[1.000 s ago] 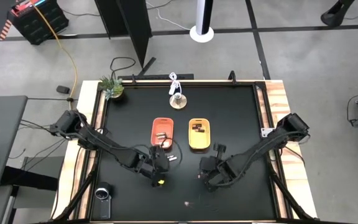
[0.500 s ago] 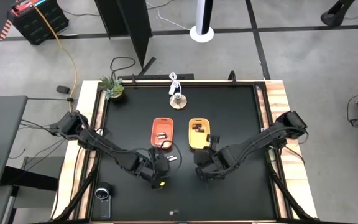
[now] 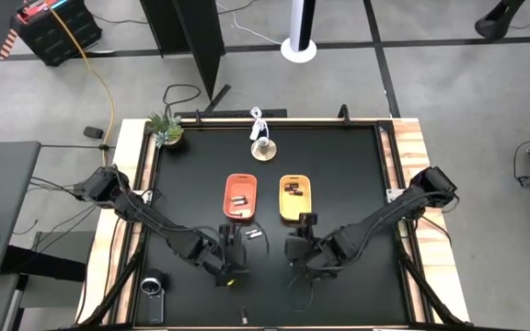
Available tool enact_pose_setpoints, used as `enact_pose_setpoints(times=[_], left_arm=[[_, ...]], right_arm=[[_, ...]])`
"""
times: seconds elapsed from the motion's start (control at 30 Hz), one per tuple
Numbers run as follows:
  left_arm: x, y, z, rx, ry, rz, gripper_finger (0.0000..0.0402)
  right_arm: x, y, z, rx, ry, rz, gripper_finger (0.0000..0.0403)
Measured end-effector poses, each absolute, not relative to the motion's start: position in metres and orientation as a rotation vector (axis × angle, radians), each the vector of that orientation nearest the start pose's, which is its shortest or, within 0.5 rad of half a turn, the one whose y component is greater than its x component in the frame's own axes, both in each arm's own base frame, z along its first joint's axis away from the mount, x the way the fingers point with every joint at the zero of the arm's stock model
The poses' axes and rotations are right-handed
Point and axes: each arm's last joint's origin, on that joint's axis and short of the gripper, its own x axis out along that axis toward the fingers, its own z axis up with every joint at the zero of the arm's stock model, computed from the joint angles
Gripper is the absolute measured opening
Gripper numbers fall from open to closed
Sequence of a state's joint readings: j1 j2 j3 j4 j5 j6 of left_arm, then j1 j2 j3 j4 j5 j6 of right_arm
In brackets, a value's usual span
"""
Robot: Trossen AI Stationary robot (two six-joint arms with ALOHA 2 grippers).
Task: Sort batteries
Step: Put the black battery into the yellow bin
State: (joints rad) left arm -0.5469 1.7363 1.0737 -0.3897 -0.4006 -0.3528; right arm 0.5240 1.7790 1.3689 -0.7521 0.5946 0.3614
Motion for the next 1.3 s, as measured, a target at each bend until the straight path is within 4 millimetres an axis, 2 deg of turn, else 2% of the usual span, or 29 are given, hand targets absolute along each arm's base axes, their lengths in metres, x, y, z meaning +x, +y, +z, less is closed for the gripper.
enact_pose_setpoints(times=[0.17, 0.37, 0.47, 0.57, 0.63, 0.73, 0.83, 1.03, 1.3], left_arm=[[0.275, -0.199, 0.177, 0.316, 0.967, -0.209, 0.0140], [0.244, -0.248, 0.182, 0.427, 0.841, -0.424, 0.0151], [0.230, -0.270, 0.174, 0.459, 0.801, -0.492, 0.0161], [0.229, -0.287, 0.154, 0.513, 0.763, -0.519, 0.0176], [0.233, -0.294, 0.143, 0.584, 0.761, -0.477, 0.0187], [0.236, -0.305, 0.145, 0.644, 0.722, -0.428, 0.0198], [0.239, -0.312, 0.141, 0.633, 0.701, -0.455, 0.0203], [0.247, -0.308, 0.123, 0.584, 0.773, -0.454, 0.0200], [0.254, -0.307, 0.123, 0.576, 0.728, -0.439, 0.0195]], right_arm=[[0.314, 0.170, 0.234, -0.263, 0.960, -0.254, 0.0193], [0.311, 0.172, 0.233, -0.207, 0.963, -0.288, 0.0185], [0.311, 0.171, 0.233, -0.188, 0.958, -0.301, 0.0182], [0.312, 0.171, 0.233, -0.177, 0.951, -0.306, 0.0182], [0.312, 0.170, 0.233, -0.157, 0.946, -0.317, 0.0182], [0.313, 0.169, 0.233, -0.128, 0.942, -0.334, 0.0181], [0.313, 0.169, 0.233, -0.119, 0.940, -0.339, 0.0181], [0.313, 0.170, 0.233, -0.103, 0.935, -0.346, 0.0181], [0.310, 0.174, 0.233, -0.113, 0.939, -0.334, 0.0181]])
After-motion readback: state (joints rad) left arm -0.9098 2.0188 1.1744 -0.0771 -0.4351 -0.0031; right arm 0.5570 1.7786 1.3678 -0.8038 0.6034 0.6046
